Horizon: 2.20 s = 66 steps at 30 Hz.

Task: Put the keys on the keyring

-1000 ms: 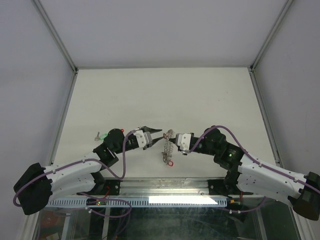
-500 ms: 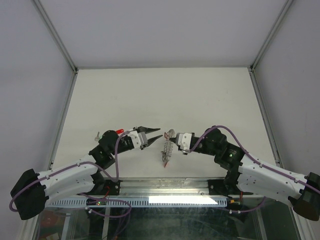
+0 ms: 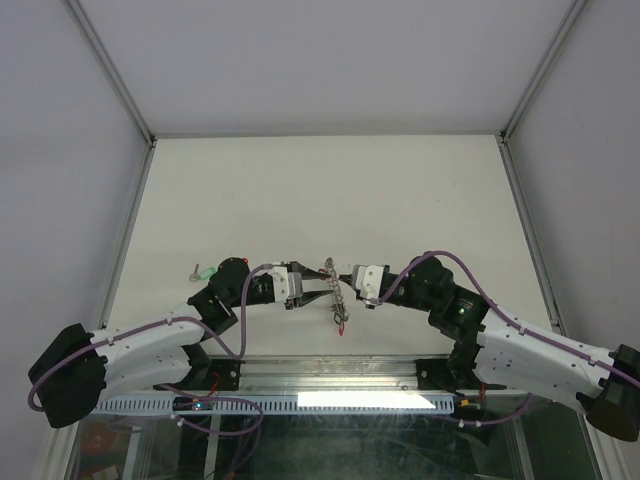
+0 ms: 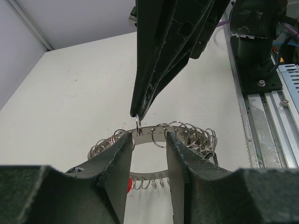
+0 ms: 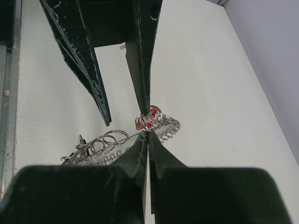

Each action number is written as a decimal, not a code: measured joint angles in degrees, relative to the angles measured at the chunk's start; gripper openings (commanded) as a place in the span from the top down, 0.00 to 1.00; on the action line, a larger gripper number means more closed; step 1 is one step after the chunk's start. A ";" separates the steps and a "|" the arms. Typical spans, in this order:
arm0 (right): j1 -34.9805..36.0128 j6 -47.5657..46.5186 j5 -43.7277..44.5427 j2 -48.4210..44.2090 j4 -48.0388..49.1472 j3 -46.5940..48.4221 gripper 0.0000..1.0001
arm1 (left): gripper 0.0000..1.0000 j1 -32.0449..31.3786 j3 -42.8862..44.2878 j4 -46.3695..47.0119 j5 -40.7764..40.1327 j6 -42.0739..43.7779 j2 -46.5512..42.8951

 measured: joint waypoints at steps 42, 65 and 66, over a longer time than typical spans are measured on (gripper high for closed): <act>0.59 0.48 -0.63 1.51 0.68 0.00 0.91 | 1.00 0.00 2.95 -2.14 -0.98 0.52 3.50; 0.81 0.37 -3.34 0.20 -3.48 0.00 0.66 | 1.00 0.00 -0.94 0.28 1.99 1.38 0.85; 0.81 0.37 -3.43 0.20 -3.45 0.00 0.65 | 1.00 0.00 -1.14 0.85 2.01 1.22 0.68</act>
